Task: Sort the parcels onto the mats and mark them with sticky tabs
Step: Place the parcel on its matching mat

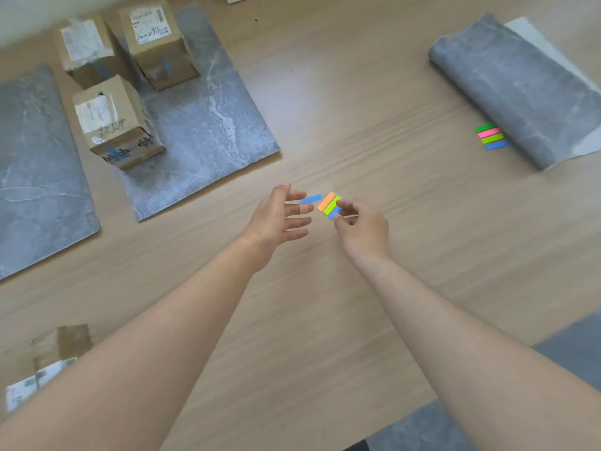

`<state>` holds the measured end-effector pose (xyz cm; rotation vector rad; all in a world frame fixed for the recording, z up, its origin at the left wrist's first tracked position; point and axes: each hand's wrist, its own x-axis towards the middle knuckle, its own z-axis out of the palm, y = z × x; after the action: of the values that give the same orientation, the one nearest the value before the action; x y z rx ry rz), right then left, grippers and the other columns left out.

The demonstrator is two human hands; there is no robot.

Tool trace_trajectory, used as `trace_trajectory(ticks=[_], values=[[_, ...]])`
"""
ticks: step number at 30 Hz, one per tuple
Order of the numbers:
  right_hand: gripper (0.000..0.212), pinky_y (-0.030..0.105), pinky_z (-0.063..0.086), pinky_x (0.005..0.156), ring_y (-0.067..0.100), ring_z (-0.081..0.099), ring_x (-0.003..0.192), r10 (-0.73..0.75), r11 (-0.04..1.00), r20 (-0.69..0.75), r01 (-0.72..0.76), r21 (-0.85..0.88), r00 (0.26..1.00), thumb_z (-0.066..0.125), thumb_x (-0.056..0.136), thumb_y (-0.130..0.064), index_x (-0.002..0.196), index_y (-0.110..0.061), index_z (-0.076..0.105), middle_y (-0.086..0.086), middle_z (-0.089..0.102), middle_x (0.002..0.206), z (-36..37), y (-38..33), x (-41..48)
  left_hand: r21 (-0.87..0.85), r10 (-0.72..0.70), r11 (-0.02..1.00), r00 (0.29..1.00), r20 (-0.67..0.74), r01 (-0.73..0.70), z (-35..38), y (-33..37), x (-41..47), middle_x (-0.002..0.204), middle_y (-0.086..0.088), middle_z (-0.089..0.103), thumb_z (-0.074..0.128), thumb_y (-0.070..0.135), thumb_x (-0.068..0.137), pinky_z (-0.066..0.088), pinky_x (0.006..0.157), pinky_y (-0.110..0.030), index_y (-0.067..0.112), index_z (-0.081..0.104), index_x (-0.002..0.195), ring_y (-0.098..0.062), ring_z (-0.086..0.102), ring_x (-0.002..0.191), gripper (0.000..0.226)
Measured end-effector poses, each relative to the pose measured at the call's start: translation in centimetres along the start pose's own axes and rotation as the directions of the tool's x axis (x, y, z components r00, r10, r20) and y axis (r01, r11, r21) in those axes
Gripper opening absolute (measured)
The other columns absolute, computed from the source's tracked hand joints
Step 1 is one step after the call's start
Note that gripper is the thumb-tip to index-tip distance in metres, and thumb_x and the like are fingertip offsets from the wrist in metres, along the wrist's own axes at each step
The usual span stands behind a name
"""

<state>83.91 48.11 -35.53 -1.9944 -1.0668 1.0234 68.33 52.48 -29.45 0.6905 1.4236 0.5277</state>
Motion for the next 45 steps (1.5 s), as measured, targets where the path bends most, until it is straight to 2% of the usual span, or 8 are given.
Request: trace_trajectory(ticks=[5,9,14,20,27,37,40,45], values=[[0.024,0.028,0.044,0.078,0.025,0.066,0.083,-0.135,0.961,0.011,0.134,-0.244,0.991,0.071,0.088,-0.008,0.111,-0.011,0.078,0.009,0.068,0.106,1.2,0.8,3.2,0.027,-0.026,0.999,0.997,0.068,0.025,1.0,0.7,2.3,0.120,-0.013,0.070,0.031,0.045,0.106,0.059,0.079,-0.043,0.010,0.059,0.130,-0.032,0.069,0.099,0.051],[0.021,0.038,0.050,0.076,0.027,0.064,0.081,-0.170,0.946,0.023,0.169,-0.278,0.985,0.082,0.082,-0.022,0.099,-0.010,0.079,0.011,0.064,0.094,2.0,1.1,4.5,0.110,-0.046,0.993,0.994,0.099,0.036,1.2,1.4,3.8,0.121,-0.011,0.069,0.029,0.045,0.105,0.053,0.066,-0.036,0.011,0.059,0.130,-0.029,0.065,0.087,0.052],[0.027,0.037,0.053,0.076,0.023,0.064,0.082,-0.100,0.960,-0.003,0.095,-0.264,0.995,0.091,0.073,-0.028,0.094,-0.017,0.077,0.005,0.067,0.091,1.9,0.9,5.6,0.213,-0.085,0.976,0.986,0.141,0.054,1.5,1.8,4.9,0.121,-0.008,0.070,0.027,0.047,0.105,0.047,0.063,-0.034,0.014,0.059,0.131,-0.029,0.064,0.083,0.053],[0.016,0.037,0.055,0.075,0.020,0.068,0.075,-0.030,0.970,0.035,0.038,-0.240,0.999,0.089,0.073,-0.021,0.085,-0.018,0.079,0.000,0.074,0.077,1.3,0.2,6.5,0.252,-0.094,0.966,0.983,0.155,0.052,1.5,2.1,5.4,0.118,-0.007,0.071,0.027,0.049,0.105,0.045,0.059,-0.032,0.016,0.060,0.128,-0.029,0.066,0.082,0.052],[0.008,0.037,0.051,0.070,0.029,0.067,0.081,-0.186,0.865,0.111,0.217,-0.453,0.976,0.073,0.085,-0.018,0.088,-0.016,0.079,0.008,0.072,0.084,1.3,0.7,6.3,0.222,-0.134,0.971,0.975,0.178,0.093,0.9,1.7,5.2,0.110,-0.008,0.075,0.026,0.049,0.106,0.044,0.056,-0.031,0.014,0.059,0.127,-0.030,0.067,0.079,0.053],[0.012,0.044,0.053,0.072,0.029,0.063,0.076,-0.209,0.898,0.153,0.251,-0.360,0.966,0.067,0.082,-0.010,0.092,-0.016,0.064,0.007,0.064,0.084,0.8,0.8,6.3,0.237,-0.241,0.955,0.935,0.261,0.180,0.7,1.5,4.6,0.127,-0.002,0.067,0.029,0.051,0.103,0.043,0.053,-0.031,0.014,0.061,0.128,-0.031,0.070,0.085,0.055],[0.020,0.043,0.052,0.071,0.030,0.061,0.075,-0.247,0.871,0.218,0.315,-0.377,0.944,0.063,0.084,-0.009,0.100,-0.019,0.067,0.007,0.060,0.086,0.5,0.8,6.4,0.261,-0.252,0.948,0.930,0.267,0.182,1.0,1.7,4.5,0.130,-0.004,0.064,0.029,0.051,0.104,0.043,0.052,-0.031,0.013,0.060,0.129,-0.030,0.070,0.086,0.055],[0.013,0.039,0.053,0.072,0.027,0.063,0.074,-0.222,0.864,0.256,0.311,-0.395,0.941,0.070,0.082,-0.013,0.093,-0.019,0.074,0.006,0.059,0.085,0.0,0.7,6.5,0.311,-0.259,0.934,0.929,0.264,0.172,1.4,2.1,4.5,0.132,-0.006,0.063,0.029,0.053,0.103,0.044,0.052,-0.031,0.013,0.059,0.126,-0.028,0.070,0.086,0.055]])
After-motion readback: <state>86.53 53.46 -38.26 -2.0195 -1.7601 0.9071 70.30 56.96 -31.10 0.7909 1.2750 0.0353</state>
